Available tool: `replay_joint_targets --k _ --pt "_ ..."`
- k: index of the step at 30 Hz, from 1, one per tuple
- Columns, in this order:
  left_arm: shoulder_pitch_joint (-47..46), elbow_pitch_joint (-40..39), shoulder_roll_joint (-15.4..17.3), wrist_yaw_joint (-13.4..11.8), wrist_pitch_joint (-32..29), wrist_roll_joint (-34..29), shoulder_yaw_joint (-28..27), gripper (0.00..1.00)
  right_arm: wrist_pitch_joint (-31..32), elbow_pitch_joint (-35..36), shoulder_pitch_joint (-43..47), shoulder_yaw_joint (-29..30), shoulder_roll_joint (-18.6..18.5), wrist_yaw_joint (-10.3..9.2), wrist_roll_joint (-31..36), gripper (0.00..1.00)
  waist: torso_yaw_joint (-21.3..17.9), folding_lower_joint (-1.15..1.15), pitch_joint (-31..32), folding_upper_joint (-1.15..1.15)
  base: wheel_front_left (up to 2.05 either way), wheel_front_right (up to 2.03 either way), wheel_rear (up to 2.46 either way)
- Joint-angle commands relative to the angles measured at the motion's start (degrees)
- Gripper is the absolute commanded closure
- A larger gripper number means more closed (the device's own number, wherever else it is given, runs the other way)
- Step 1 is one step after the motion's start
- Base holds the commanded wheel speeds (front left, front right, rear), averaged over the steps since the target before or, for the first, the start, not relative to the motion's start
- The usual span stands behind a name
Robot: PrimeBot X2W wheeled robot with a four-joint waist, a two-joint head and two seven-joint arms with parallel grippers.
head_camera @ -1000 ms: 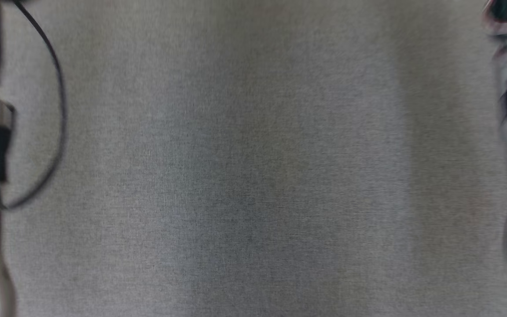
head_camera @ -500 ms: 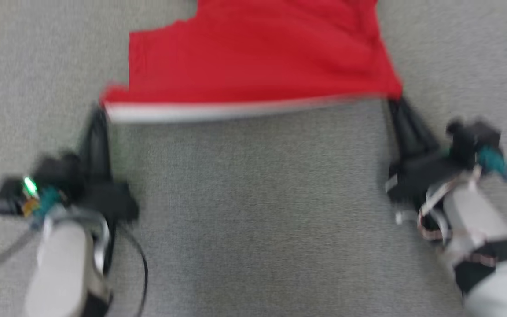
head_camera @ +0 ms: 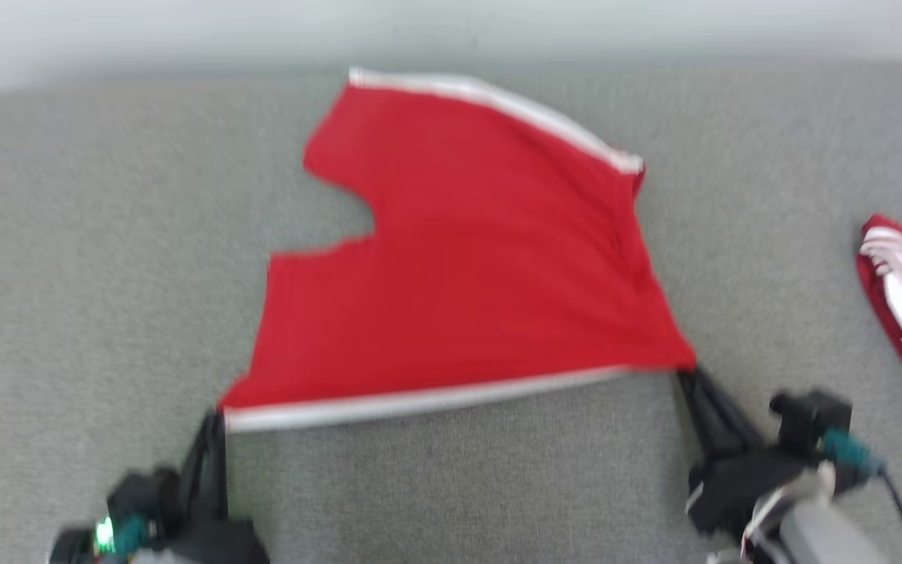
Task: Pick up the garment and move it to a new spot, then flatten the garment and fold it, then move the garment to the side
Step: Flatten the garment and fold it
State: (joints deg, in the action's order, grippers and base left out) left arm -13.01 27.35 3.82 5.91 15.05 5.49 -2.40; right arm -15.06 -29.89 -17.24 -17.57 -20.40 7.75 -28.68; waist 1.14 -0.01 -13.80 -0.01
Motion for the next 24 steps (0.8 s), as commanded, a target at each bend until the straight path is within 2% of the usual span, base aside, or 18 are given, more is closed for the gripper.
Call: replay_joint_targets --k 1,6,16,24 --pt "3.0 0.14 1.09 -0.67 0.17 -0.44 -1.77 1.0 -0.12 -0.83 2.48 1.87 -0.28 -0.57 -0.27 1.0 0.75 0.01 6.19 0.01 0.0 0.0 0.0" --pt "9.61 0.25 0.39 -0.67 0.16 -0.26 -3.16 1.0 -0.19 -2.2 8.51 2.8 0.83 -0.63 0.17 1.0 1.85 0.01 11.57 0.01 0.0 0.0 0.0" --pt "18.12 -0.13 -0.05 0.09 0.17 -0.81 -4.04 1.0 -0.22 -2.5 16.62 2.48 2.29 -0.64 -0.16 1.0 2.04 0.01 16.89 0.01 0.0 0.0 0.0" --pt "23.01 0.0 -0.37 0.46 0.17 -0.51 -4.16 1.0 -0.19 -3.8 21.7 -2.23 2.9 -0.61 0.67 1.0 1.5 0.01 19.5 0.01 0.0 0.0 0.0"
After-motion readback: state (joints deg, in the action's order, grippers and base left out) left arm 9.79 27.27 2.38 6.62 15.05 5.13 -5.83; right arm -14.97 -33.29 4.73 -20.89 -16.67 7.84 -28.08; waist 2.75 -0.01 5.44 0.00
